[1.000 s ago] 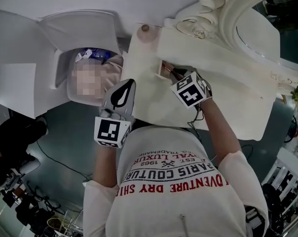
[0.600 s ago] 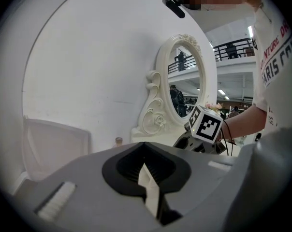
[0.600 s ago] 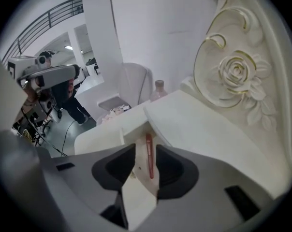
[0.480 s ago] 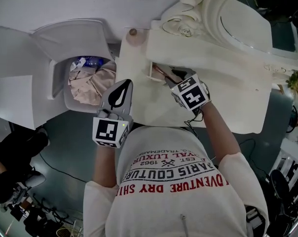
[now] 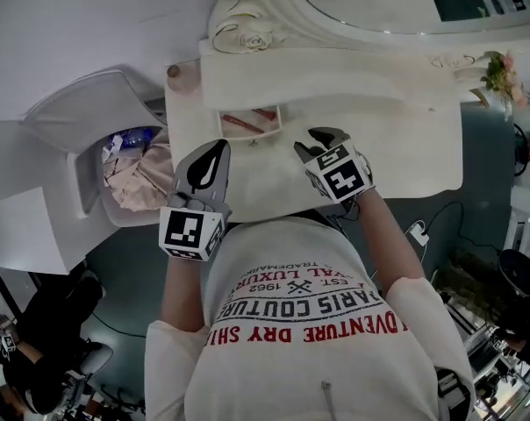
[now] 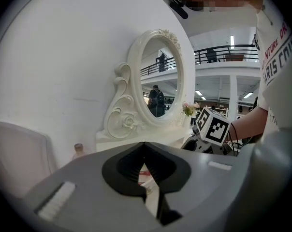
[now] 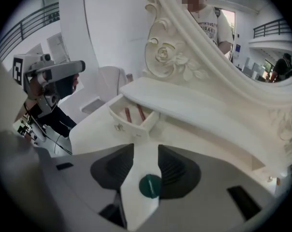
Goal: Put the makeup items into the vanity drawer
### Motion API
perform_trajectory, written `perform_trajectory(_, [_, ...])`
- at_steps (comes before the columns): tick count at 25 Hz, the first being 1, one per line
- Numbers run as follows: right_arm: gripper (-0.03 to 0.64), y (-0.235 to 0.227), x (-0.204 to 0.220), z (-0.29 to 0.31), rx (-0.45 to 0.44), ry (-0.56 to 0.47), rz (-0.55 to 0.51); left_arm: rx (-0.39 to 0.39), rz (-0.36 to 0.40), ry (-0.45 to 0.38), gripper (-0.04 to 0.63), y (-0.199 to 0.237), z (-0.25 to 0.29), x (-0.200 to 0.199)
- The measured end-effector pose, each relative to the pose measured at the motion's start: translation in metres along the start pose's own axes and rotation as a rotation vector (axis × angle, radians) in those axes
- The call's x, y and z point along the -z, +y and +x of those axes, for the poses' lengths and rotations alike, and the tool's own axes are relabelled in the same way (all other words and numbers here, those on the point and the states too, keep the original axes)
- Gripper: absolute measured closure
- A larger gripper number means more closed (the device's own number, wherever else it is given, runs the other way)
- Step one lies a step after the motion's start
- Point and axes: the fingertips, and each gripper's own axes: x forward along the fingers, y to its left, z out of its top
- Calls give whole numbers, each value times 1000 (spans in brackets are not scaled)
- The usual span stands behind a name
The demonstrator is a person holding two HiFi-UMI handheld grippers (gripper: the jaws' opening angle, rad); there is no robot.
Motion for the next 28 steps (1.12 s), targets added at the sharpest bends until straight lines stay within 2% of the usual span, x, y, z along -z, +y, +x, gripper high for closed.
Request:
perform_trajectory(4, [459, -9, 43, -4, 28, 37, 79, 78, 22, 29, 586, -26, 19, 4])
perform_trajectory(9, [434, -18, 79, 4, 34, 66, 132, 129, 31, 52, 586, -51, 41, 11])
perform_trajectory(13, [433, -17, 108, 18, 25, 98, 177, 155, 27, 79, 586, -68, 49, 20])
perform_trajectory(18, [434, -17, 113, 28, 15, 88, 213, 159, 31, 110, 586, -78, 50, 32])
perform_trajectory(23, [475, -15, 113, 31, -16, 108, 177, 142, 22, 124, 586, -78, 47, 40])
perform_trajectory(24, [498, -13, 114, 31, -35, 112, 182, 138, 21, 124, 586, -78, 47, 41])
perform_trajectory(25, [555, -10, 114, 32, -54, 115, 197, 134, 21, 124, 586, -77, 46, 41])
perform_trajectory(28, [576, -4, 113, 31, -57, 124, 171, 130, 21, 118, 586, -76, 45, 39])
